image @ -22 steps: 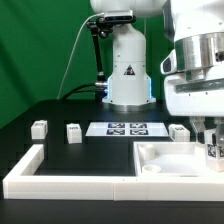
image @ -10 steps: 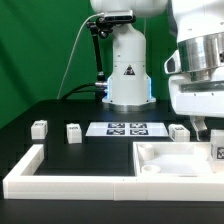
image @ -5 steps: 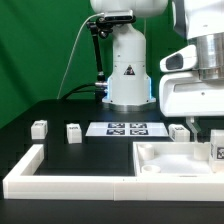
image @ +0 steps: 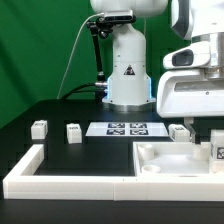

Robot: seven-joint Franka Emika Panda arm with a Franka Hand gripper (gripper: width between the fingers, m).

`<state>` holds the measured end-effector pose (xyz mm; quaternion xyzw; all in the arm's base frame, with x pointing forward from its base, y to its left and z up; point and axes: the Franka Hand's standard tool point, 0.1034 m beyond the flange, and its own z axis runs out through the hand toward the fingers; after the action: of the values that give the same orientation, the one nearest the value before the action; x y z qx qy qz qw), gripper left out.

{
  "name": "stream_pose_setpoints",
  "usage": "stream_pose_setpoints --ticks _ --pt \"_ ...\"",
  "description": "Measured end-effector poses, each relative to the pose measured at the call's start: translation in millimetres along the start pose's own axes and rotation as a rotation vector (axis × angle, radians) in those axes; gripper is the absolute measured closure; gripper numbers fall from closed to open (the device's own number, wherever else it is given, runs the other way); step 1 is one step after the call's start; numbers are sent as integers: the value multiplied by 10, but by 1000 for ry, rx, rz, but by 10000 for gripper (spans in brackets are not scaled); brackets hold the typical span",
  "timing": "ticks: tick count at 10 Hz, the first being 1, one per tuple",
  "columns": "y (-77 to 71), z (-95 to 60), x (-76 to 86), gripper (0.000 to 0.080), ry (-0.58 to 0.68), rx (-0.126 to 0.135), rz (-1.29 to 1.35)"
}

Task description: Assemble one leg

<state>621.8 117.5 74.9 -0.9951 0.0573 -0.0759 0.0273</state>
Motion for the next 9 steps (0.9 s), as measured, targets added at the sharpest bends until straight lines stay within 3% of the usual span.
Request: stream_pose_setpoints --ticks 2,3,4,5,9 --pt "0 0 0 197 0 0 2" --pt "0 0 0 378 0 0 2" --pt "0 0 0 378 0 0 2" --pt "0 0 1 508 0 0 2" --pt "-3 0 0 508 0 1 37"
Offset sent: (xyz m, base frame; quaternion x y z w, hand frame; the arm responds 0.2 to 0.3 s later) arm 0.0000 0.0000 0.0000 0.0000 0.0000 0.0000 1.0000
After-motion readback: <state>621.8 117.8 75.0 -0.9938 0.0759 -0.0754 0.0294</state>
